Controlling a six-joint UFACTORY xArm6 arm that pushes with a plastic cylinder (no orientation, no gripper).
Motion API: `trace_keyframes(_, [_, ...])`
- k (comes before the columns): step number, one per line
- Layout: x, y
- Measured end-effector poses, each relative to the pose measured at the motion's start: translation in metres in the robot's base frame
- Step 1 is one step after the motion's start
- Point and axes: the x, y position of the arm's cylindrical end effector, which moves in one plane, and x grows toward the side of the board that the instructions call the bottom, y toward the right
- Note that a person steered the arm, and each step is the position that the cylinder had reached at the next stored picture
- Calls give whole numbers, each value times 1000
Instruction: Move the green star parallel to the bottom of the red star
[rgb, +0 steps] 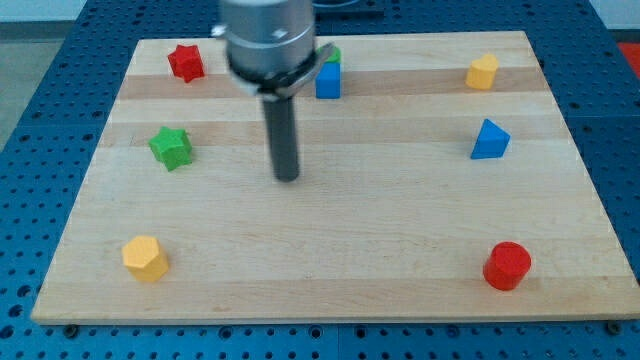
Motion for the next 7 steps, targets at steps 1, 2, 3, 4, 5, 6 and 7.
trace_keyframes(1, [53, -44])
trace_keyframes(2, [94, -82])
trace_keyframes(3, [64, -100])
trace_keyframes(4, [9, -109])
trace_keyframes(5, [5, -118])
trace_keyframes(6, [9, -154])
trace_keyframes(7, [11, -183])
